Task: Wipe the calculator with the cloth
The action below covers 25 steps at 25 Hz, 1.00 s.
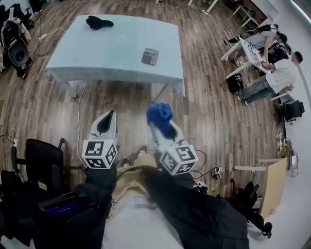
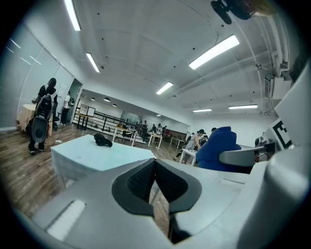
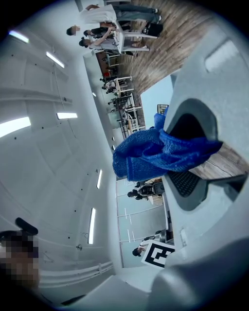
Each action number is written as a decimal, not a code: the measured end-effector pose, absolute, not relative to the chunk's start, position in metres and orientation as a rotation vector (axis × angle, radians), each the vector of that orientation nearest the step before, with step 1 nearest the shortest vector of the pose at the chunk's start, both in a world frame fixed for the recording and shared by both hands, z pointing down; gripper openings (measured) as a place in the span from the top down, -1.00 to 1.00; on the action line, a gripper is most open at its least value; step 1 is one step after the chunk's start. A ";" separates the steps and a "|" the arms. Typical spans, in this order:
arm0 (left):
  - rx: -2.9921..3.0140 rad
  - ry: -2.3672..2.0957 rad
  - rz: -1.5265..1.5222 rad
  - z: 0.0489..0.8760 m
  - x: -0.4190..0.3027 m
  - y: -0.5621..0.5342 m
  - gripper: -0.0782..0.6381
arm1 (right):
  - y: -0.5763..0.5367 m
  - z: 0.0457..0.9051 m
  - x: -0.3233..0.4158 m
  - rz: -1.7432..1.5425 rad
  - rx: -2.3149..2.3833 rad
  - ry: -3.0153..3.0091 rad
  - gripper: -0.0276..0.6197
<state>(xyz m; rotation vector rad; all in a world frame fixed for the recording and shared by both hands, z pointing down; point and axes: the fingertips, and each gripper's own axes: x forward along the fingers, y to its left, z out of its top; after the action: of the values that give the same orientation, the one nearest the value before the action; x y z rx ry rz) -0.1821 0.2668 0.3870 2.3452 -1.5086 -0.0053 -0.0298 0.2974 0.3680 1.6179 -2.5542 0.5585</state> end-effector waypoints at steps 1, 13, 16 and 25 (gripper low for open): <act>2.338 -1.510 -0.004 0.389 -0.183 0.265 0.79 | 0.294 0.369 -0.030 0.563 1.614 -2.552 0.44; 2.254 -1.659 0.013 0.392 -0.212 0.212 0.79 | 0.225 0.379 -0.037 0.606 1.532 -2.619 0.44; 2.275 -1.643 0.024 0.390 -0.195 0.188 0.79 | 0.204 0.380 -0.025 0.619 1.534 -2.624 0.44; 2.314 -1.604 0.066 0.387 -0.134 0.115 0.79 | 0.136 0.388 0.038 0.675 1.578 -2.611 0.44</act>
<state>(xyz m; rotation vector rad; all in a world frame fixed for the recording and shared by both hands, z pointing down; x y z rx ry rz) -0.1341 0.1148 0.3870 2.3142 -1.6036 0.0655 0.0381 0.1362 0.3879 1.5782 -2.6115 0.6749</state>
